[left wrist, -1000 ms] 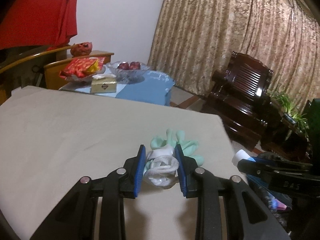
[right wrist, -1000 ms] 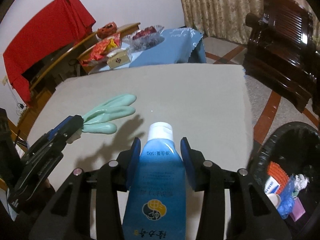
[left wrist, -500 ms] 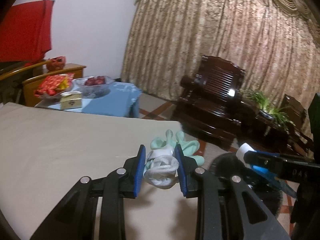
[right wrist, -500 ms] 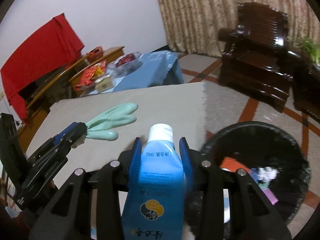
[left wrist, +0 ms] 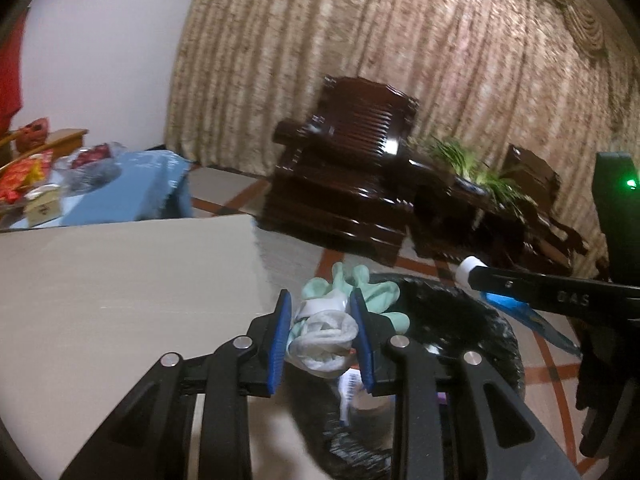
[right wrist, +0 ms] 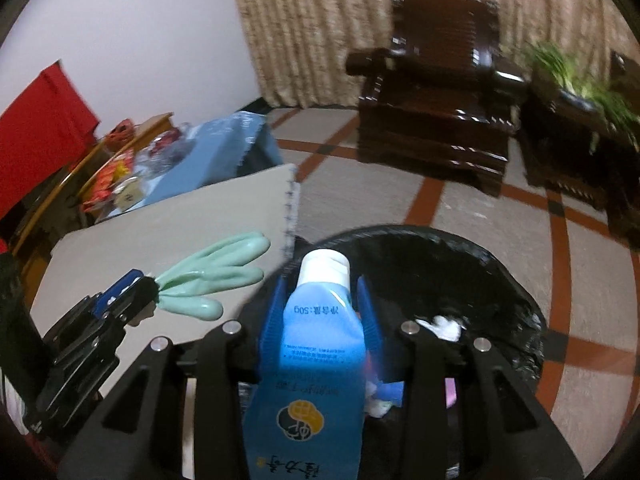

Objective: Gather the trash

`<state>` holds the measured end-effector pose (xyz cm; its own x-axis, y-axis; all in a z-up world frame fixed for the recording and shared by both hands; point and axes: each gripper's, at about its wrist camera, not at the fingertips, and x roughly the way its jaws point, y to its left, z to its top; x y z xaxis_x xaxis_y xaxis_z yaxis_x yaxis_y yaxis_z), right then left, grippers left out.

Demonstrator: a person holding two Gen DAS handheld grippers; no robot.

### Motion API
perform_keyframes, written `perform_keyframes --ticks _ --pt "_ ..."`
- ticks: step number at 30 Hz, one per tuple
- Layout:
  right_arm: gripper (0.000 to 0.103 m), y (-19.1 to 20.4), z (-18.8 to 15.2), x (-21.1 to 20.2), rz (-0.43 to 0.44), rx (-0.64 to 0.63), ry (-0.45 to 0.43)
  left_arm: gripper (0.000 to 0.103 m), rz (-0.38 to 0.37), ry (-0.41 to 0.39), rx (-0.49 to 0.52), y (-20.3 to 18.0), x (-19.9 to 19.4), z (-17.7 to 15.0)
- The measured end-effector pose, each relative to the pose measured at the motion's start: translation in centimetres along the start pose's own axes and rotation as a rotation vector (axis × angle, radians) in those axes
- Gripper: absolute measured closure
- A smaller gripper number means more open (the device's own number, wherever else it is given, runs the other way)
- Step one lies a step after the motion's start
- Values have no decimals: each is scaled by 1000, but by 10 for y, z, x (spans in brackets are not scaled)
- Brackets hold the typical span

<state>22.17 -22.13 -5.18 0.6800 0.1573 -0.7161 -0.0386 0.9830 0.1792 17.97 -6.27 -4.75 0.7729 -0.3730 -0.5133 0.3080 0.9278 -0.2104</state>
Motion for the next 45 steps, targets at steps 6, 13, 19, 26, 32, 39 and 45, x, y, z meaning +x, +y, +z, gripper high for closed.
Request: perform_keyframes --ticks 6,13,19,26,32,39,45 --pt "51 -38 -8 20 -63 53 29 62 -66 62 42 -30 36 -6" --pt "23 -58 -18 11 -101 88 -17 30 -52 68 63 -37 36 -12" --pt "7 -54 -24 -12 -118 47 -68 7 4 55 40 -28 16 -12" --pt "5 -25 -35 -46 -74 -3 -118 6 64 46 32 -23 -13 -2" --pt "5 -1 -45 -74 -54 -48 -159 6 95 27 33 -21 -42 -4" --pt "5 16 -54 -92 -35 -78 -183 6 105 3 34 -25 -68 -5" --pt "5 24 -60 -103 -39 -92 -206 6 115 -15 41 -29 -80 -5"
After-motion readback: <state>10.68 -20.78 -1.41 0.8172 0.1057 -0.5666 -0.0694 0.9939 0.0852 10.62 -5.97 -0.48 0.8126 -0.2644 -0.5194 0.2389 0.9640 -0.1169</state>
